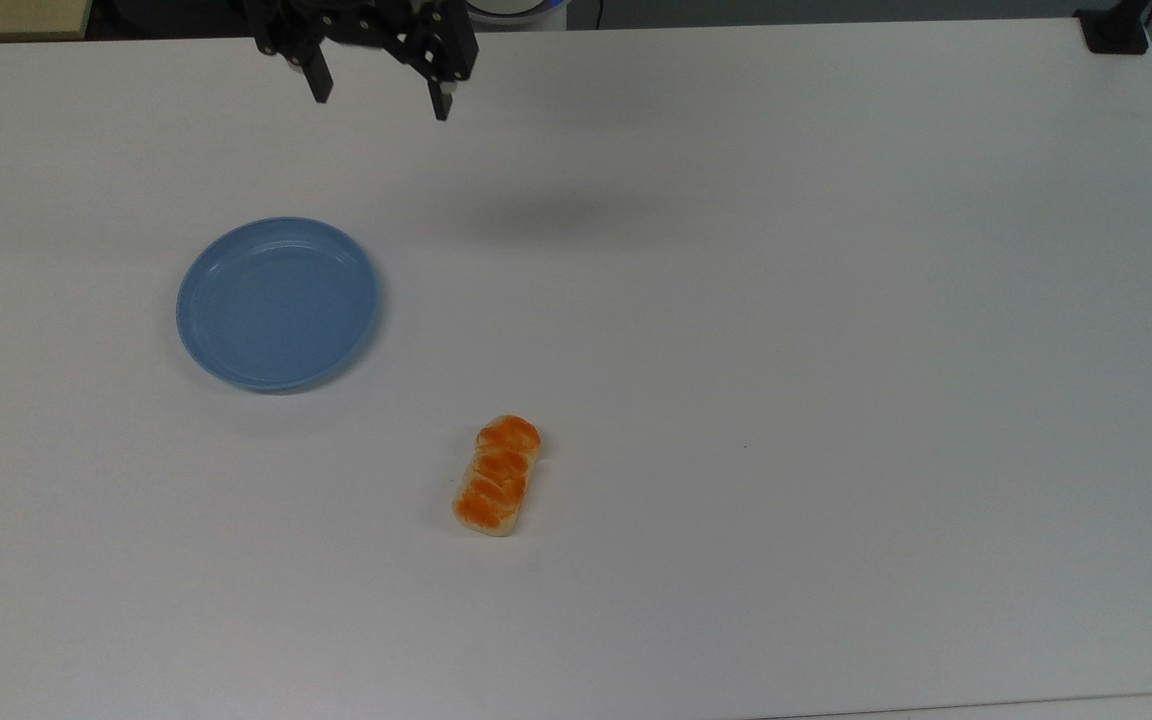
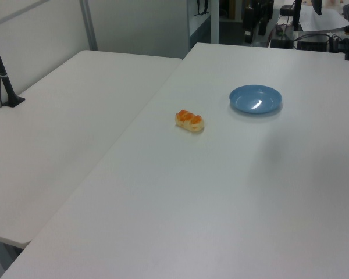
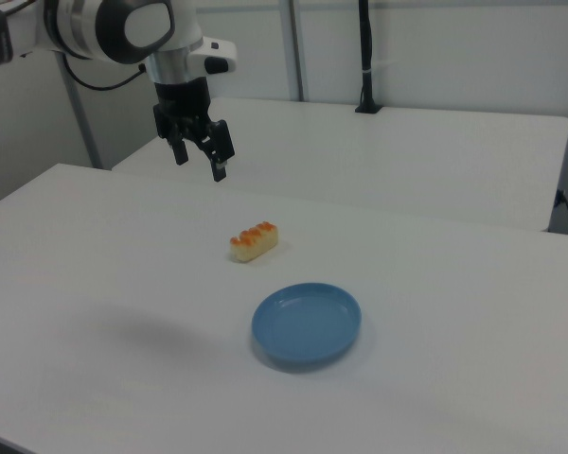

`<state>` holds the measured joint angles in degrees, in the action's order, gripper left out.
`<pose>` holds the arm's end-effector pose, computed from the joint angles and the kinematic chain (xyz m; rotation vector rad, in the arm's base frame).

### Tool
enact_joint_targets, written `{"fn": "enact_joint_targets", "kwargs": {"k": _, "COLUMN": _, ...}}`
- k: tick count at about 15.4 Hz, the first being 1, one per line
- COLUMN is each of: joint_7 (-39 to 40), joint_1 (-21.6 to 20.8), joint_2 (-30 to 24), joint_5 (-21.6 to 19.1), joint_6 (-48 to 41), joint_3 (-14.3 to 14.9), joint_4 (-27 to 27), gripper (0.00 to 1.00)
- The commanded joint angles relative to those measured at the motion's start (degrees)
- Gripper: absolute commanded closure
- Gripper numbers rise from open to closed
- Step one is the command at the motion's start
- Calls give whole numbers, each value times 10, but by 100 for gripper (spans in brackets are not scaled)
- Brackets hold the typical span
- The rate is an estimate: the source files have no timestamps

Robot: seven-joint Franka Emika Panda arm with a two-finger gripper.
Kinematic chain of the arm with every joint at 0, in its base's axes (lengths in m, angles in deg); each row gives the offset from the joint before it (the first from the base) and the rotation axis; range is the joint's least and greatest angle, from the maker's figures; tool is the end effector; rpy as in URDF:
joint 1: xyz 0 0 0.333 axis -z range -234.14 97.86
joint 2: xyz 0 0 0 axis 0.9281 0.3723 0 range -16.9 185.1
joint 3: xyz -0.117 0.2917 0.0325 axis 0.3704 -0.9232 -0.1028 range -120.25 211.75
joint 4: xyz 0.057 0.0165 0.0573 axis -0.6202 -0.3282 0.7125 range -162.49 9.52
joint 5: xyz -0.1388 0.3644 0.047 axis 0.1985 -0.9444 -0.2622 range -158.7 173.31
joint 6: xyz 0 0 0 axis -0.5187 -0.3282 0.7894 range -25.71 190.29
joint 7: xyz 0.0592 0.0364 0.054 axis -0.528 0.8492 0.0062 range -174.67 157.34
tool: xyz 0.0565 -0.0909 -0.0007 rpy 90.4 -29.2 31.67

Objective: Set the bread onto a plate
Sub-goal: 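Move the open gripper over the orange-topped bread roll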

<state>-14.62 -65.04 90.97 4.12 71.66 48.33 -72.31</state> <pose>0.5995 -0.0526 0.6001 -3.0733 0.3192 -0.0990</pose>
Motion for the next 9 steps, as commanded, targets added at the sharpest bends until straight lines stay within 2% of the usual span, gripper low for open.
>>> {"fn": "enact_joint_targets", "kwargs": {"k": 1, "joint_7": -36, "joint_1": -22, "joint_2": 66, "joint_5": 2, "joint_6": 0, "joint_3": 0, "joint_4": 69, "gripper": 0}}
{"fn": "enact_joint_targets", "kwargs": {"k": 9, "joint_7": -95, "joint_1": -64, "joint_2": 197, "joint_5": 23, "joint_6": 14, "joint_3": 7, "joint_4": 187, "gripper": 2}}
